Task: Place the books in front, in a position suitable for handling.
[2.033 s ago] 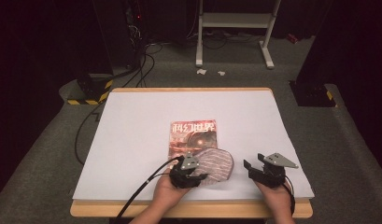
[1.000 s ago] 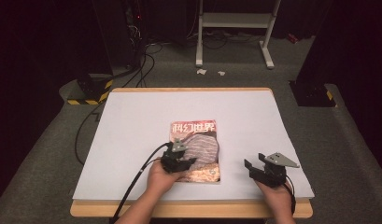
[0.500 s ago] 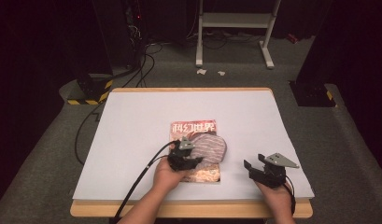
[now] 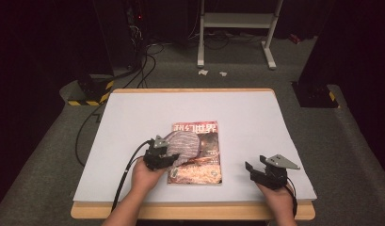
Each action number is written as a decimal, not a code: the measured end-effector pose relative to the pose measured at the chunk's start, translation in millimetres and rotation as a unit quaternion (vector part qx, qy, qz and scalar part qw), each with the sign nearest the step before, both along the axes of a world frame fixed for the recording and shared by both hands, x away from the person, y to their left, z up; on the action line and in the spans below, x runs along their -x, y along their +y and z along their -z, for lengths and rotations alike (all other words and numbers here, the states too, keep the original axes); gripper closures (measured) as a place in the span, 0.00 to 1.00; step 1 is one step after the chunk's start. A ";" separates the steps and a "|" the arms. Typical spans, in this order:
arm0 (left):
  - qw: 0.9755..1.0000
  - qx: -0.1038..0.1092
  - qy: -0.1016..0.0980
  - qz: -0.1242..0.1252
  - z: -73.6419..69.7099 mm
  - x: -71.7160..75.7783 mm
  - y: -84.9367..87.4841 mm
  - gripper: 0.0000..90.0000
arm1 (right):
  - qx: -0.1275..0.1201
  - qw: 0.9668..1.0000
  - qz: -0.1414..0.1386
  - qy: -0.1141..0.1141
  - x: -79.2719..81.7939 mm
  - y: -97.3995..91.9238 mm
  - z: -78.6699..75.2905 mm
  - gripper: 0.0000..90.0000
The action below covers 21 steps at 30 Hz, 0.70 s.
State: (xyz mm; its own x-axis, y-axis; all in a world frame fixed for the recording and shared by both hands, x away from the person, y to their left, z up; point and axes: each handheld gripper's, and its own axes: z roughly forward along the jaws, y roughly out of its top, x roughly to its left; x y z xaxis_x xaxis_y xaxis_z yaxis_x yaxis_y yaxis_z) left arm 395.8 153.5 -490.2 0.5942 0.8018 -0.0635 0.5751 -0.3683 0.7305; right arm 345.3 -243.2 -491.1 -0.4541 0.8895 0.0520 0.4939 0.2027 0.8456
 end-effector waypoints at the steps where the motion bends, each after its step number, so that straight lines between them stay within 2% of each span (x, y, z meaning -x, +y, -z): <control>1: 1.000 -0.002 -0.001 0.003 -0.2 -0.6 -3.6 0.65 | 0.000 1.000 0.000 0.000 0.1 -0.4 0.1 0.36; 5: 1.000 -0.002 0.001 0.022 -0.8 -3.6 -24.1 0.65 | -0.002 1.000 0.002 0.000 0.2 -1.9 0.1 0.36; 8: 0.999 0.003 0.002 0.039 -0.5 -6.0 -46.0 0.65 | -0.004 1.000 0.002 -0.001 -0.1 -2.9 0.0 0.36; 16: 0.996 0.014 0.005 0.090 -0.8 -7.4 -105.7 0.64 | -0.007 1.000 0.001 -0.001 0.2 -4.1 -0.2 0.36; 18: 0.995 0.012 0.003 0.095 -0.9 -7.5 -113.3 0.64 | -0.007 1.000 -0.001 -0.002 0.0 -3.7 0.1 0.36; 21: 0.995 0.014 0.005 0.097 -0.7 -8.4 -108.9 0.64 | -0.007 1.000 -0.002 -0.001 0.3 -3.0 0.1 0.36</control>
